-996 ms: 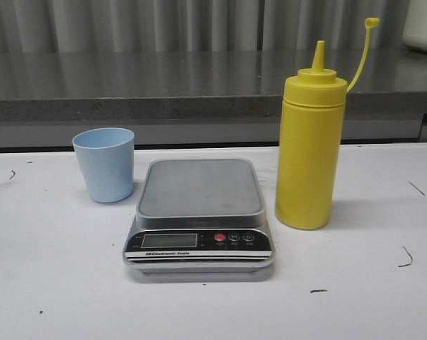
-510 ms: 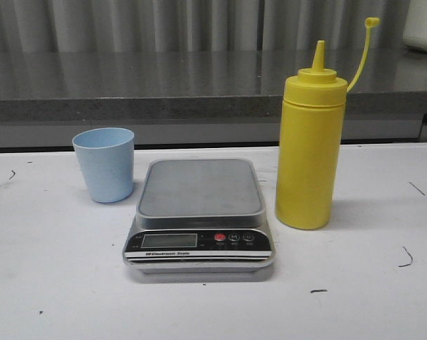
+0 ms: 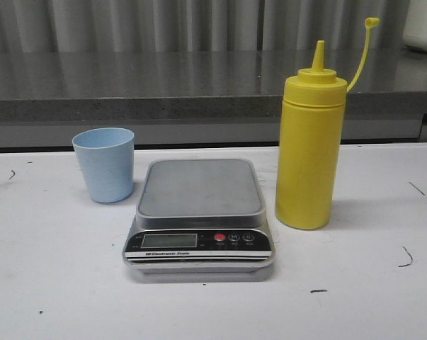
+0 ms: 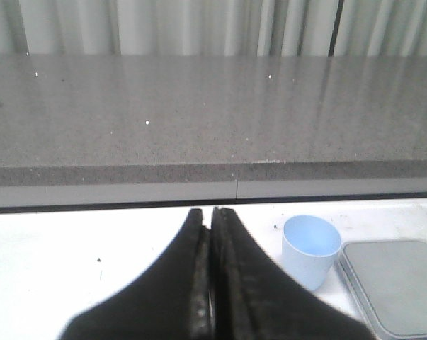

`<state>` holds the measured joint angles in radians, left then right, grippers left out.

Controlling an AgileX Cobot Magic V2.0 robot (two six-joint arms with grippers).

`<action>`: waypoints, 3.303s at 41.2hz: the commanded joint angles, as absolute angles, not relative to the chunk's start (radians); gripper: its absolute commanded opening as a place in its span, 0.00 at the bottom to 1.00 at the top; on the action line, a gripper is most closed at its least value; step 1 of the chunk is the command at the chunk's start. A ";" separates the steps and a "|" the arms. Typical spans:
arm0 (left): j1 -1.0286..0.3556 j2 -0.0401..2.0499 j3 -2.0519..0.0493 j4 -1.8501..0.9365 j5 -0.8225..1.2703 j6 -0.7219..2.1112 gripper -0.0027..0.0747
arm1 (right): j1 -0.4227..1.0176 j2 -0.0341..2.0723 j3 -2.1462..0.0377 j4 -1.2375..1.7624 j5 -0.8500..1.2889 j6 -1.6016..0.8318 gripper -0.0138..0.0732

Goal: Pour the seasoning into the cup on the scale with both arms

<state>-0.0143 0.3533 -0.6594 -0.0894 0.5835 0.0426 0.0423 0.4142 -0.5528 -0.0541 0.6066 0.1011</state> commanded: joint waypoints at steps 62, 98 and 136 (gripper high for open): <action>-0.133 0.692 -0.822 -0.097 0.606 0.046 0.68 | 0.037 0.610 -0.586 -0.072 0.581 0.000 0.71; -0.301 1.531 -1.362 -0.031 0.842 0.046 0.68 | 0.037 0.610 -0.586 -0.072 0.581 0.000 0.71; -0.289 1.921 -1.573 0.000 0.802 0.035 0.53 | 0.037 0.610 -0.586 -0.072 0.581 0.000 0.71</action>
<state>-0.2919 1.9640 -1.5400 0.0000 0.8467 0.0487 0.0423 0.6035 -0.5528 -0.0589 0.6414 0.0115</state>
